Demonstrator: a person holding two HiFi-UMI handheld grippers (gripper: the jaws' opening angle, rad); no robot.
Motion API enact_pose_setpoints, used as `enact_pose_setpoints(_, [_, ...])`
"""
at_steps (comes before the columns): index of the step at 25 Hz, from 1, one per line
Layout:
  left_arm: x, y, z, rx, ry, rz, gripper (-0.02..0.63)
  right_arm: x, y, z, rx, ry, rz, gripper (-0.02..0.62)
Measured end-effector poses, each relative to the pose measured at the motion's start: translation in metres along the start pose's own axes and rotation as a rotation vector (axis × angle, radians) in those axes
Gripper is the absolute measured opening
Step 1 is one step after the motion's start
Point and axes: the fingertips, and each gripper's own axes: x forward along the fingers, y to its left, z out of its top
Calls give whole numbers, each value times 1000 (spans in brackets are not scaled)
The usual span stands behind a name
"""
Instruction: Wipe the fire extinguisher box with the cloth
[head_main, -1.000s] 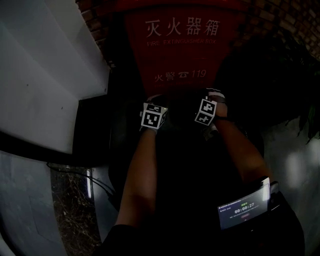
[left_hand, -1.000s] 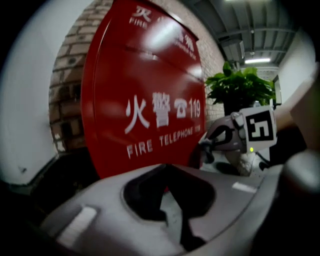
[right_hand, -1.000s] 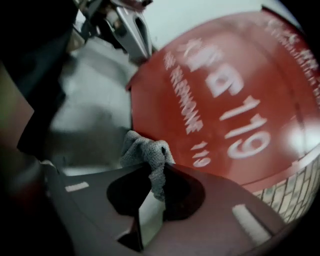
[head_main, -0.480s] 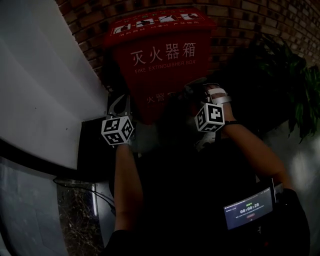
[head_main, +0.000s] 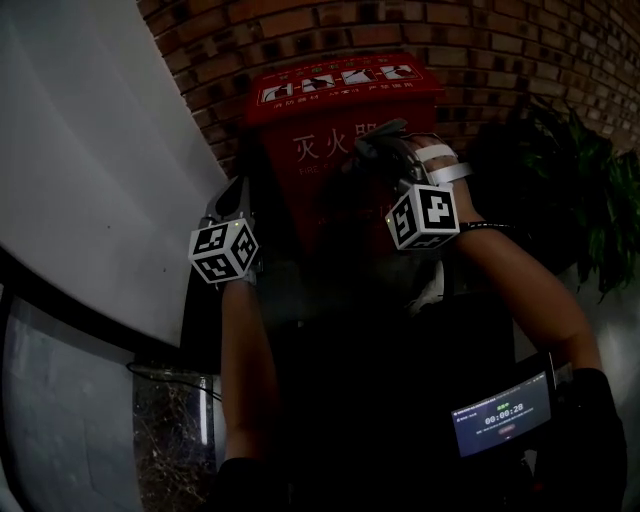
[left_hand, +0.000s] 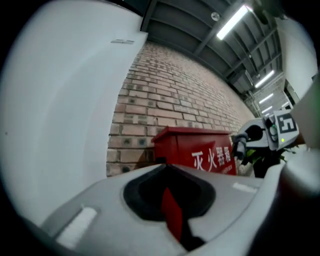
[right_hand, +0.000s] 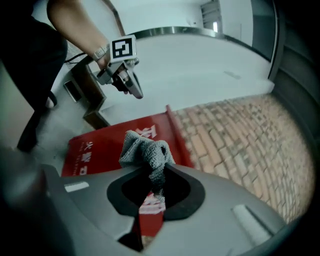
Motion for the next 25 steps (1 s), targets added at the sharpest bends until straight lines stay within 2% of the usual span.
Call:
enact_pose_setpoints(3, [3, 11, 43, 37, -22, 7, 3, 1, -46, 37, -51, -62, -47, 43])
enact_pose_setpoints(6, [19, 7, 87, 119, -1, -19, 3, 16, -92, 65, -75, -98, -70, 43])
enact_pose_setpoints(8, [33, 0, 112, 162, 18, -55, 3, 36, -117, 76, -68, -98, -60, 43])
enact_pose_setpoints(11, [55, -4, 134, 196, 49, -96, 3, 78, -138, 84, -33, -68, 7, 43])
enact_pose_setpoints(15, [84, 1, 136, 228, 116, -114, 3, 135, -141, 89, -64, -51, 141, 43])
enact_pose_setpoints(19, [102, 23, 130, 233, 163, -91, 3, 188, -127, 87, -108, -19, 287, 41])
enact_pose_setpoints(25, [114, 51, 114, 216, 190, -78, 3, 257, -113, 82, -217, 56, 334, 41])
